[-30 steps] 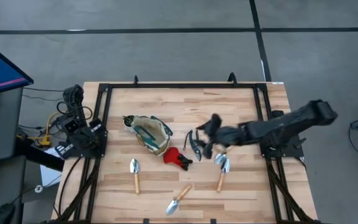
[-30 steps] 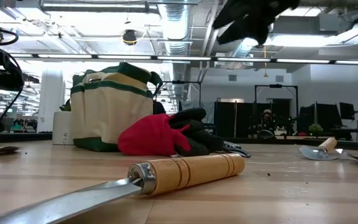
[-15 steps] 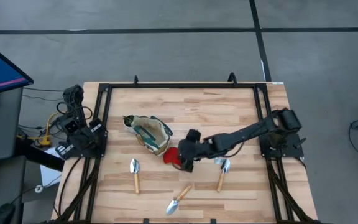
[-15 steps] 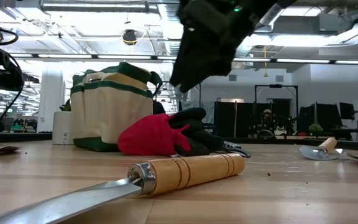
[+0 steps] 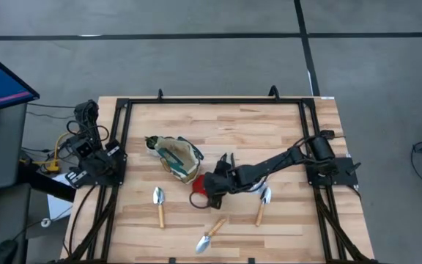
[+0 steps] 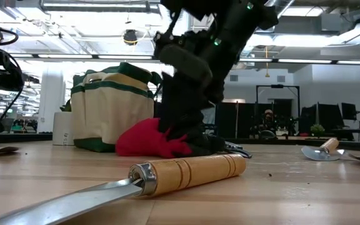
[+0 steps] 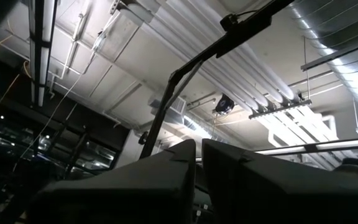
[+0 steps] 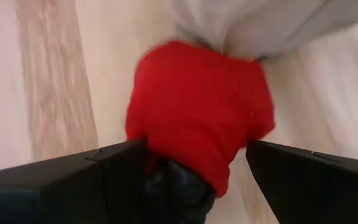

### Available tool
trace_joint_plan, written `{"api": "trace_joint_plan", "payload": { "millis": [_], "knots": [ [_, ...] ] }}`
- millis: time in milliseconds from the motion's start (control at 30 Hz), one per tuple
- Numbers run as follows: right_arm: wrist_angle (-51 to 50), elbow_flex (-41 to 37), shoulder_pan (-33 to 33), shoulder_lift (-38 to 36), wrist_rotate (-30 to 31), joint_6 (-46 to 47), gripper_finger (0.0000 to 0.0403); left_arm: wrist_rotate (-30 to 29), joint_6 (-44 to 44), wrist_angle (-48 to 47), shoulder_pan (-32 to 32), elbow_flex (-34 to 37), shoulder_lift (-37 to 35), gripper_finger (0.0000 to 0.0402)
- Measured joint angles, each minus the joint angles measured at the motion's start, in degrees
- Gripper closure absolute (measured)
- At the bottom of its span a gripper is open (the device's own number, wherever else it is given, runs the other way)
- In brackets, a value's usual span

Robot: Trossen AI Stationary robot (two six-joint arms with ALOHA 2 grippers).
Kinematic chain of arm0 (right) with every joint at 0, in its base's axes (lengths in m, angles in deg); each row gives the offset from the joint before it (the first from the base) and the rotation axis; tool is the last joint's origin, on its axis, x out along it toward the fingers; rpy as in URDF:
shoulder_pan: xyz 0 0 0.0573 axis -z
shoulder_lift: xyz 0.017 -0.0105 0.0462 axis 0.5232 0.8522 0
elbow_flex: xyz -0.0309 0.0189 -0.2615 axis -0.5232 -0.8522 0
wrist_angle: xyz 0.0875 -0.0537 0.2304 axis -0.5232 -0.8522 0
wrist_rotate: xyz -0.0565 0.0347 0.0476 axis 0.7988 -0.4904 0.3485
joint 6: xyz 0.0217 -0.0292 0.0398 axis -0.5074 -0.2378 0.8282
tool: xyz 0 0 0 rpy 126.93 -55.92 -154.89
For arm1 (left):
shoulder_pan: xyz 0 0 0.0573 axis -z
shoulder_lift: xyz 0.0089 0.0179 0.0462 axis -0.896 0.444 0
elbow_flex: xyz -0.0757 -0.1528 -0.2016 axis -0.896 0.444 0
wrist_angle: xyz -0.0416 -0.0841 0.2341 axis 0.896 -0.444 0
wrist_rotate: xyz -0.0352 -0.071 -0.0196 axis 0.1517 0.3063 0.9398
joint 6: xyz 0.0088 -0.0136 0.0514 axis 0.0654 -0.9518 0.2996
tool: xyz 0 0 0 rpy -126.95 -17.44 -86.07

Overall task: Pick & Place Garden tools in Gardening bag
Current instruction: Put the gloves into the gardening bag

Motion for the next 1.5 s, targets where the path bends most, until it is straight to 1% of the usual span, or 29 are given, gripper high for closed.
{"api": "trace_joint_plan", "payload": {
  "millis": [233, 333, 400, 467, 567, 600, 733, 867, 1033, 1100, 1167, 1233, 1300, 1367, 1433, 1500],
  "knots": [
    [0.07, 0.49, 0.76, 1.41, -0.96, 1.17, 0.014, -0.01, -0.01, -0.28, 0.0, -0.01, 0.0, 0.0382],
    [-1.31, 0.6, 0.74, 1.69, -1.04, 2.93, 0.0164, 0.02, -0.02, -0.45, 0.0, 0.0, 0.0, 0.0382],
    [-1.66, 0.63, 0.74, 1.69, -0.98, 2.97, 0.0203, 0.01, -0.07, -0.67, 0.0, -0.01, 0.01, 0.0382],
    [-2.0, 0.63, 0.72, 1.55, -1.0, 2.97, 0.0257, 0.01, -0.15, -0.66, 0.0, -0.02, 0.01, 0.0382],
    [-2.81, 0.58, 0.74, 0.74, -1.33, 2.95, 0.0352, 0.02, -0.15, -0.78, 0.0, -0.01, 0.01, 0.0382],
    [-2.86, 0.57, 0.74, 0.53, -1.54, 2.95, 0.0366, 0.0, -0.17, -0.78, 0.0, -0.01, 0.01, 0.0382],
    [-5.64, 0.94, 0.74, -1.1, -1.21, 4.56, 0.0366, 0.01, -0.17, -0.8, 0.0, -0.02, 0.01, 0.0382],
    [-15.43, 4.24, 0.58, -4.57, 0.02, 4.68, 0.0366, 0.01, -0.19, -0.79, 0.0, -0.01, 0.01, 0.0382],
    [-26.99, 9.81, -0.3, -10.4, 5.51, 4.43, 0.0366, 0.01, -0.2, -0.78, 0.0, -0.02, 0.01, 0.0382],
    [-28.66, 12.26, -0.35, -12.83, 8.08, 4.4, 0.0366, -0.02, -0.2, -0.79, 0.0, -0.01, 0.01, 0.0382],
    [-28.66, 14.03, -0.07, -15.15, 12.07, 3.83, 0.0366, 0.03, -0.2, -0.76, 0.0, -0.01, 0.01, 0.0382],
    [-24.48, 15.46, 0.85, -16.68, 15.65, 1.89, 0.0366, -0.03, -0.2, -0.82, 0.0, -0.01, 0.01, 0.0382],
    [-18.48, 15.95, 2.21, -17.51, 16.99, -1.16, 0.0366, 0.04, -0.19, -0.78, 0.0, 0.0, 0.01, 0.0382],
    [-9.9, 16.09, 3.9, -17.27, 16.38, -4.63, 0.0366, -0.02, -0.2, -0.82, 0.0, 0.0, 0.01, 0.0382],
    [-1.58, 16.15, 5.41, -15.62, 13.78, -7.76, 0.0366, -0.01, -0.2, -0.77, 0.0, -0.02, 0.01, 0.0382],
    [3.94, 15.99, 6.54, -13.86, 11.39, -9.86, 0.0366, -0.02, -0.2, -0.75, 0.0, -0.01, 0.01, 0.0382]
  ]
}}
